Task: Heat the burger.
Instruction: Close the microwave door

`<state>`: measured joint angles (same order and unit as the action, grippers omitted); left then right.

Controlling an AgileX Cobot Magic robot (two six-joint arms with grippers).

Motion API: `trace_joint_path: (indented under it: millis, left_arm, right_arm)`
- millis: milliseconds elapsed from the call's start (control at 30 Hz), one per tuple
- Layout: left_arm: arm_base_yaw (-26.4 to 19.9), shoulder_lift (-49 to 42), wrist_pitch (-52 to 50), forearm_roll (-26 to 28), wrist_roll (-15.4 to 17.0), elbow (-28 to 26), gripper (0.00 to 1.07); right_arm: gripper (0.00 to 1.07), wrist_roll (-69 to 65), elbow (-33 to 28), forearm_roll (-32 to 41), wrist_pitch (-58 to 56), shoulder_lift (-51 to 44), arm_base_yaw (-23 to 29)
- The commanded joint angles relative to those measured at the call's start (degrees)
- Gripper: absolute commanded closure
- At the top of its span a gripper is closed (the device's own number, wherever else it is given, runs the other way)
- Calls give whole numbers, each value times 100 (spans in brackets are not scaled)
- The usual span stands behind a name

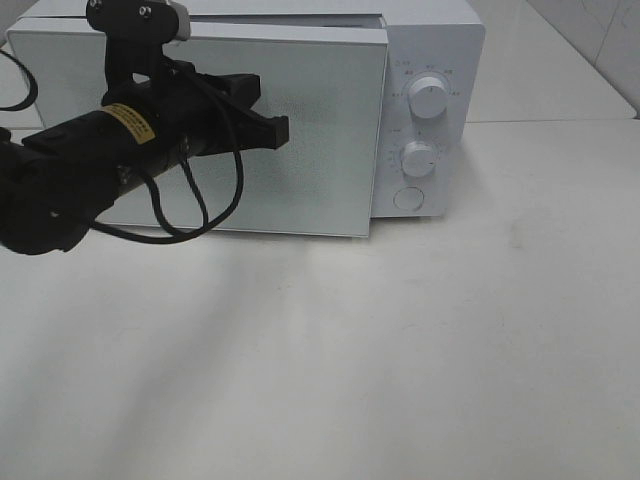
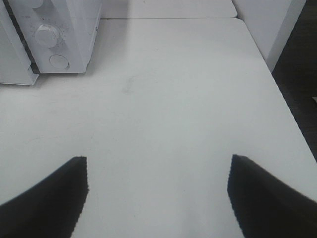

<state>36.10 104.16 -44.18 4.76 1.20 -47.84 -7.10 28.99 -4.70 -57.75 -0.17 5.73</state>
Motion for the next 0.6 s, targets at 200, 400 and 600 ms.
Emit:
trace_joint_path:
  millis: [200,400,600]
  left_arm:
    - [292,424,344,1008,-630,-814,107]
    - [458,682,378,1421,-991,-1238,107]
    - [458,928,647,1828,-1031,-1736,107]
  right_arm:
    - [32,17,-23,-29,63,-189,-40]
    - [32,17,-23,-29,63,-189,-40]
    - [32,11,-23,-29,63,-189,-40]
